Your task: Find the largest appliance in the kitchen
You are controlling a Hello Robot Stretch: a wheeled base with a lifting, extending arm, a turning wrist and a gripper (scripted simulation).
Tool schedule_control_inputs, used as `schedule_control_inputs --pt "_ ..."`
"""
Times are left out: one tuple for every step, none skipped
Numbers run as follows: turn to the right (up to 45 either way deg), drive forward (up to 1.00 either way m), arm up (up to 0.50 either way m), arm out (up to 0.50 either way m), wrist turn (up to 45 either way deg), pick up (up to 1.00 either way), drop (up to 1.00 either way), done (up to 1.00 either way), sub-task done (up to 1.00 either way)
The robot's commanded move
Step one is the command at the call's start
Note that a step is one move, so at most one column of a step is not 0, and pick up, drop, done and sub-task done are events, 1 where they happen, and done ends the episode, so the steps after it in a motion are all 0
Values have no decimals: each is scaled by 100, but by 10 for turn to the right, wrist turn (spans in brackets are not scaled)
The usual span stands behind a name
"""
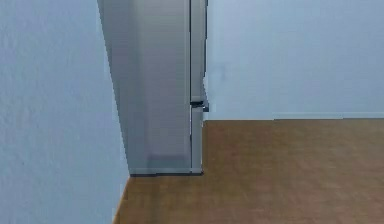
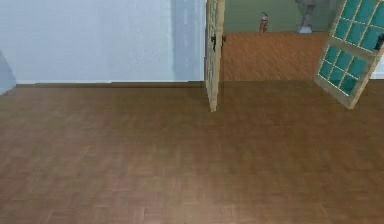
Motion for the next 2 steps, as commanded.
schedule_control_inputs --pt "450 0 0 0 0 0 0 0 0" --pt "420 0 0 0 0 0 0 0 0"
